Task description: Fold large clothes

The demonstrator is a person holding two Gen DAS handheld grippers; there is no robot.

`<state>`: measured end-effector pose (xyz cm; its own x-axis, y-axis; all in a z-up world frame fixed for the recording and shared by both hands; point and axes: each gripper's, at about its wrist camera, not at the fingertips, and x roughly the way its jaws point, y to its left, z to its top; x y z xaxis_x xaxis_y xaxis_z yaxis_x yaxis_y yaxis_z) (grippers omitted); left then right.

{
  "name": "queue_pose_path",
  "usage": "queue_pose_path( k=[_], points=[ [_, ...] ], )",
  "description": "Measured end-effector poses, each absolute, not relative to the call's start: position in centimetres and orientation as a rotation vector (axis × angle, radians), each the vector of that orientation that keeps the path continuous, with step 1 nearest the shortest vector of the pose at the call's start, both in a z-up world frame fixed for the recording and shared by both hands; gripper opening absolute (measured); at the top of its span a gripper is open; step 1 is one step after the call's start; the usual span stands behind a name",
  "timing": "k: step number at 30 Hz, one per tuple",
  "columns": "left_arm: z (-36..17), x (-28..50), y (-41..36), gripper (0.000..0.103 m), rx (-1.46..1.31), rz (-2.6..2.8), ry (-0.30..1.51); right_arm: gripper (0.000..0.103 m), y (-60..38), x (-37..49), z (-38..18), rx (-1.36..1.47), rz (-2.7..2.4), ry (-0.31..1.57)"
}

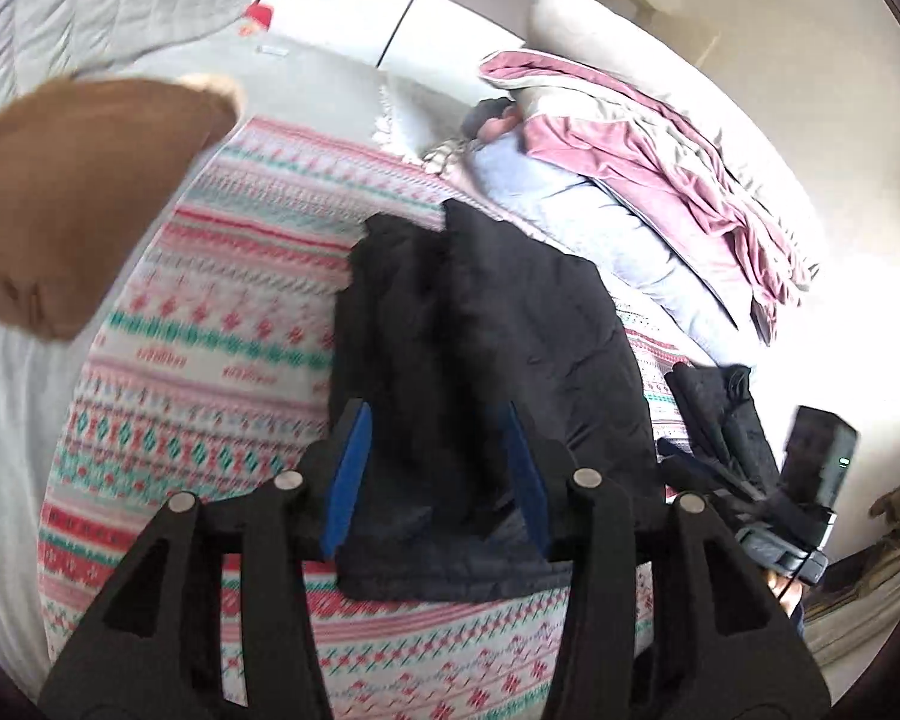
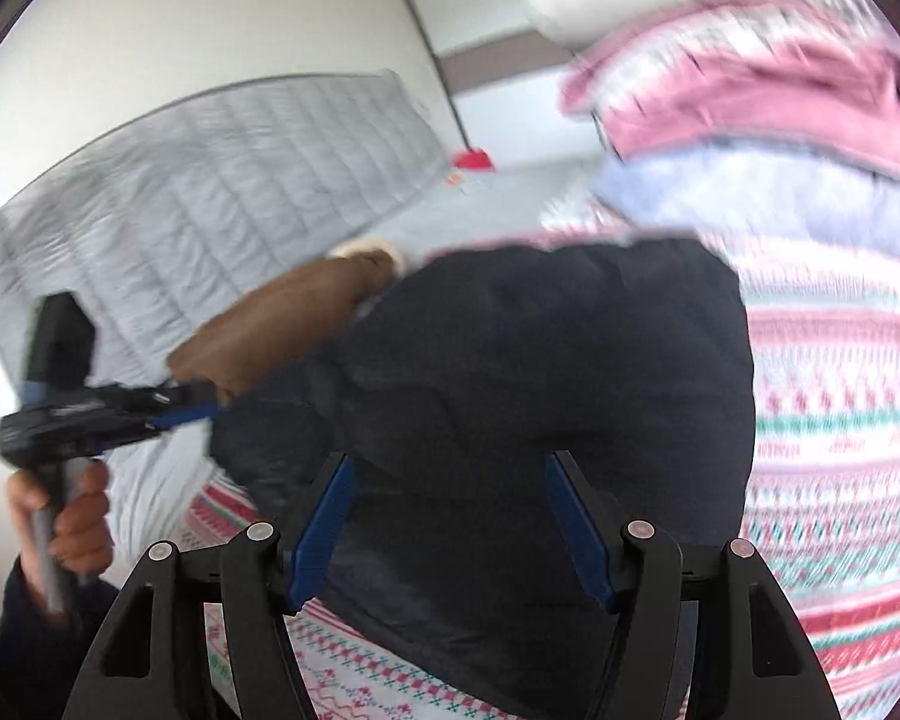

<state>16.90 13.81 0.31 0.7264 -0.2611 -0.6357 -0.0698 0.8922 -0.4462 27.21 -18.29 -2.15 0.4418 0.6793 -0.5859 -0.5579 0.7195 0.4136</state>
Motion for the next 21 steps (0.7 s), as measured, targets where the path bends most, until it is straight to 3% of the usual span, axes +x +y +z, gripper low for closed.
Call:
queue_pose_path(
  k=[3, 12, 14, 15, 16, 21],
  points=[
    [0.1, 18.1, 12.5, 0.048, -0.441, -0.116, 0.770, 0.053, -18.2, 27.8, -4.0, 0.168, 0.782, 0.881],
    [-2.8, 19.8, 9.0, 0.048, -0.353, -0.098, 0.899, 0.052, -16.2, 24.6, -6.6, -0.006, 0.855, 0.923],
    [-3.8, 19.6, 8.3, 0.041, -0.343, -0.092, 0.934, 0.052, -15.5, 24.6, -7.2, -0.033, 0.862, 0.944],
    [-4.2, 19.3, 8.0, 0.030, -0.328, -0.082, 0.951, 0.052, -15.2, 24.4, -7.5, -0.042, 0.864, 0.948],
    [-4.7, 18.9, 7.5, 0.025, -0.300, -0.062, 0.972, 0.052, -15.0, 24.2, -7.9, -0.060, 0.869, 0.956],
    [-7.2, 17.4, 7.1, 0.020, -0.287, -0.008, 1.042, 0.052, -14.2, 23.5, -8.7, -0.092, 0.907, 0.995]
  ],
)
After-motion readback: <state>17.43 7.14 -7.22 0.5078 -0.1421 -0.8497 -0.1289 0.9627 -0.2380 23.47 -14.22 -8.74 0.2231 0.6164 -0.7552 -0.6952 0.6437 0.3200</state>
